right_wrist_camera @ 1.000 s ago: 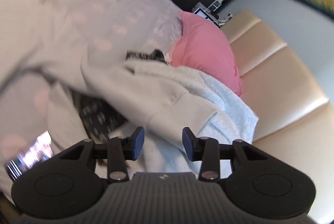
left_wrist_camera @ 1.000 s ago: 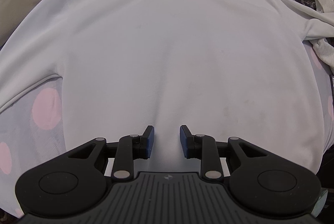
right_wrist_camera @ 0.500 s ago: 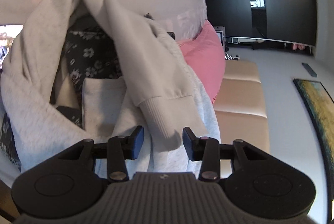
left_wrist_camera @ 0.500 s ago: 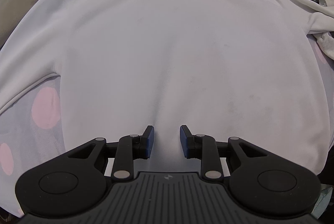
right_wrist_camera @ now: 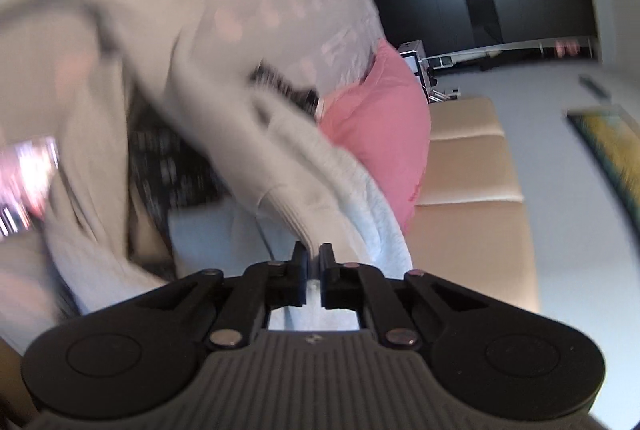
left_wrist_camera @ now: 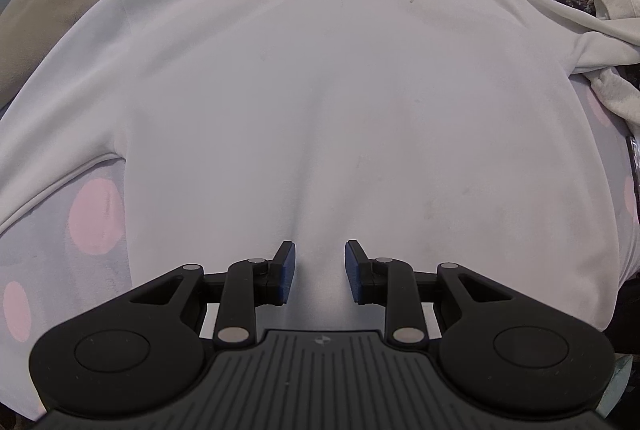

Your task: Fold clothes

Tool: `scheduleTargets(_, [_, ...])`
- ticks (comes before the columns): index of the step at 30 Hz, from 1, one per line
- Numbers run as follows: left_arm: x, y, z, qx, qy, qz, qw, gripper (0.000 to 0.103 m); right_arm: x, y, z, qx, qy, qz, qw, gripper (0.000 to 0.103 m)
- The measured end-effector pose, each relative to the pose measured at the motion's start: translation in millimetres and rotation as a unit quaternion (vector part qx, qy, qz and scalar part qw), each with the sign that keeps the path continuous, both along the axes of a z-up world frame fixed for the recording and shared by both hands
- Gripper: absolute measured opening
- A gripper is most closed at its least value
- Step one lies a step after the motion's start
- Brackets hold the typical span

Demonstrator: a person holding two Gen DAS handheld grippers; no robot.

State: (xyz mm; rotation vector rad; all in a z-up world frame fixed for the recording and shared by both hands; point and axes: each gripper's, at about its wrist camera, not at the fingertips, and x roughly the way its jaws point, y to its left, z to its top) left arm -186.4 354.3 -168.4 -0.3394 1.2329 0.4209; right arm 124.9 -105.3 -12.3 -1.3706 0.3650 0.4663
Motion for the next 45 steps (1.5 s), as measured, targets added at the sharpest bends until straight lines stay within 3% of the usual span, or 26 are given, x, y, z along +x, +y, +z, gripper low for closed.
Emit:
scheduleTargets(3, [1, 0, 1, 0.001, -0.001, -0.004, 1.0, 0.025, 14, 1, 26, 0.074, 0.025, -0.049, 0.996, 0.006])
scheduleTargets(6, [1, -1, 3, 0.003, -0.004, -0.005, 1.0, 0.025, 29, 1, 52, 0.147, 0.05, -0.098, 0.983, 0.006])
scheduleTargets(9, [3, -1, 3, 0.005, -0.004, -0.004, 1.0, 0.029, 43, 2, 78, 0.219, 0.075, -0.146, 0.962, 0.006])
scheduleTargets(13, [3, -1, 0, 0.016, 0.006, -0.002, 0.9999, 0.036, 65, 1, 108, 0.305, 0.099, -0.209, 0.924, 0.005])
scheduleTargets(18, [6, 4, -9, 0.012, 0.022, 0.004, 0.9997, 0.036, 118, -10, 94, 0.329, 0.05, -0.291, 0.897, 0.005])
scheduleTargets(22, [8, 9, -20, 0.007, 0.038, 0.008, 0.9992, 0.036, 156, -9, 72, 0.32, 0.038, -0.329, 0.888, 0.005])
scheduleTargets(29, [15, 16, -28, 0.006, 0.053, 0.017, 0.9984, 0.036, 194, -8, 37, 0.298, 0.047, -0.353, 0.885, 0.006])
scheduleTargets(33, [19, 16, -27, 0.004, 0.053, 0.014, 0.9985, 0.036, 196, -23, 43, 0.337, 0.062, -0.362, 0.867, 0.016])
scheduleTargets(39, [22, 10, -22, 0.006, 0.047, 0.004, 0.9988, 0.037, 177, -71, 77, 0.476, 0.089, -0.366, 0.795, 0.033])
scheduleTargets(43, [24, 6, -17, 0.008, 0.043, -0.002, 0.999, 0.037, 159, -96, 70, 0.538, 0.132, -0.371, 0.745, 0.058])
scheduleTargets(45, [25, 4, -15, 0.008, 0.039, -0.002, 0.9992, 0.037, 153, -106, 57, 0.565, 0.154, -0.382, 0.715, 0.058])
